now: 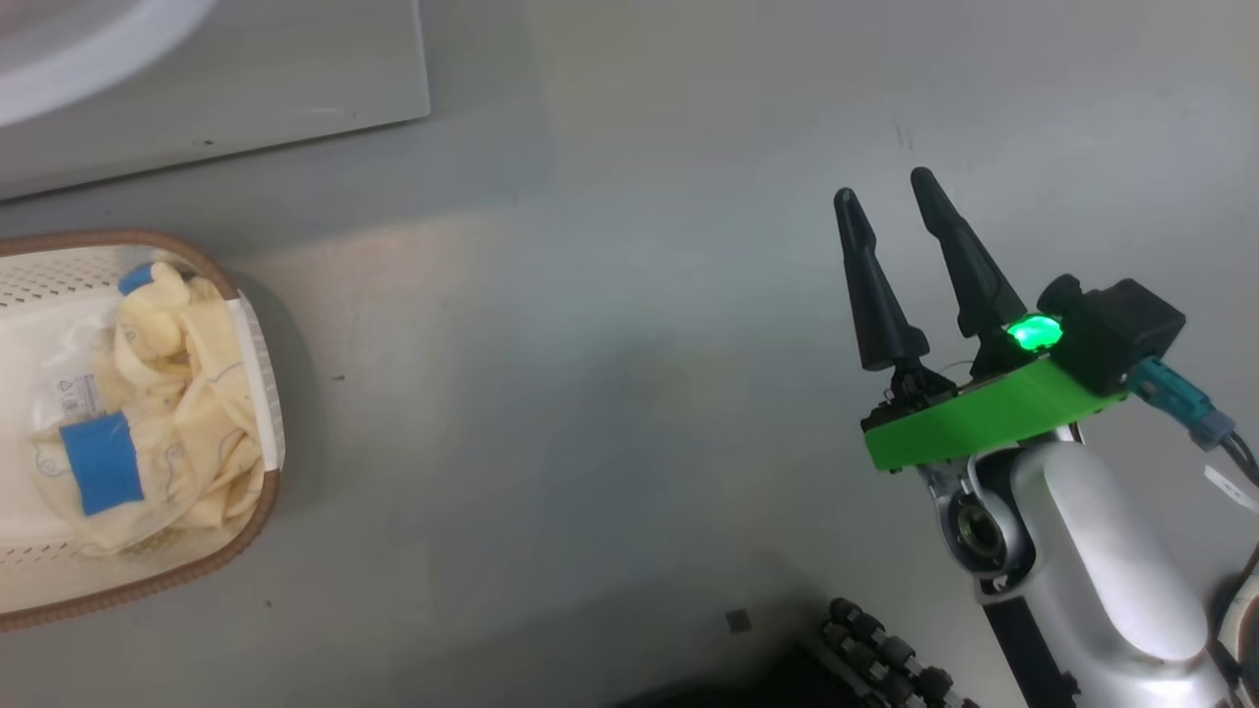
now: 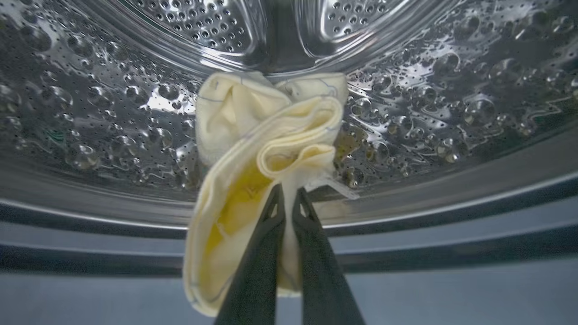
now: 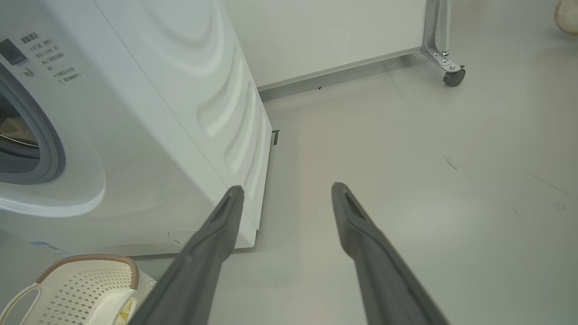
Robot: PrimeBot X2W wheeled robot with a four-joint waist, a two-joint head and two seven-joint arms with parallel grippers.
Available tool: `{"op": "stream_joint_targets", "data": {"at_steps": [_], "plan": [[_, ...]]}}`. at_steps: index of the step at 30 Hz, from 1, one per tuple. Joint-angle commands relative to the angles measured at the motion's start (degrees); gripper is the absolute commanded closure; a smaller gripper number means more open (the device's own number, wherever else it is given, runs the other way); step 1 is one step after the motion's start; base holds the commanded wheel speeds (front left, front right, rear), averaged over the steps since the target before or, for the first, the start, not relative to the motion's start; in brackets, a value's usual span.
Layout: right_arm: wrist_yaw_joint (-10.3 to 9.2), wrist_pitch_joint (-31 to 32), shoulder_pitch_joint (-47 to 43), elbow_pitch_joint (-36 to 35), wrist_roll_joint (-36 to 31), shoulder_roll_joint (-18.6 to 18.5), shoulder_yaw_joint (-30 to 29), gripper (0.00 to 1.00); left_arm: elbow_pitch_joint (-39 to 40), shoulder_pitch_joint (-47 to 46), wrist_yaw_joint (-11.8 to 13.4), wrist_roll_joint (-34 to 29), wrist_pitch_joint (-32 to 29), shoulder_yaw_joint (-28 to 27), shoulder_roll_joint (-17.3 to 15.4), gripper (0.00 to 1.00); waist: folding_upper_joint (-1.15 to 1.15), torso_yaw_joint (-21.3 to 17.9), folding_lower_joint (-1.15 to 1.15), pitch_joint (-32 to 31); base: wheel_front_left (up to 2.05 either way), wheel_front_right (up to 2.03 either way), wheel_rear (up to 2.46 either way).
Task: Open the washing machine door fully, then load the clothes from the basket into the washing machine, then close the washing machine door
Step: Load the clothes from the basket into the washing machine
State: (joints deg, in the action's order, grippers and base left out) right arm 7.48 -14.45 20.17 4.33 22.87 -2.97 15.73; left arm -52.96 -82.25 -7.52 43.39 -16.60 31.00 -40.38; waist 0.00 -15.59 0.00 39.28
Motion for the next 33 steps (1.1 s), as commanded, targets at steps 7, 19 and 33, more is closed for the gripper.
{"op": "stream_joint_targets", "data": {"at_steps": [7, 19, 33], "plan": [[0.01, -0.5, 1.1, -2.7, 1.0, 0.1, 1.9, 0.0, 0.0, -10.2, 0.1, -4.0, 8.4, -0.1, -4.4, 1.0, 0.0, -0.5, 0.0, 4.7, 0.0, 0.0, 0.0], [0.01, -0.5, 1.7, -3.6, 1.7, 0.1, 3.3, 0.0, 3.9, -19.0, 0.0, 0.0, 16.2, 6.1, -4.5, 1.0, 0.0, -1.6, 0.0, 10.2, 0.0, 0.0, 0.0], [0.01, -0.5, 1.8, -4.8, 2.6, 0.1, 5.0, 0.0, -0.3, -27.1, 0.0, 1.8, 23.0, 12.2, -3.8, 1.0, 0.0, -2.7, 0.0, 13.3, 0.0, 0.0, 0.0]]}}
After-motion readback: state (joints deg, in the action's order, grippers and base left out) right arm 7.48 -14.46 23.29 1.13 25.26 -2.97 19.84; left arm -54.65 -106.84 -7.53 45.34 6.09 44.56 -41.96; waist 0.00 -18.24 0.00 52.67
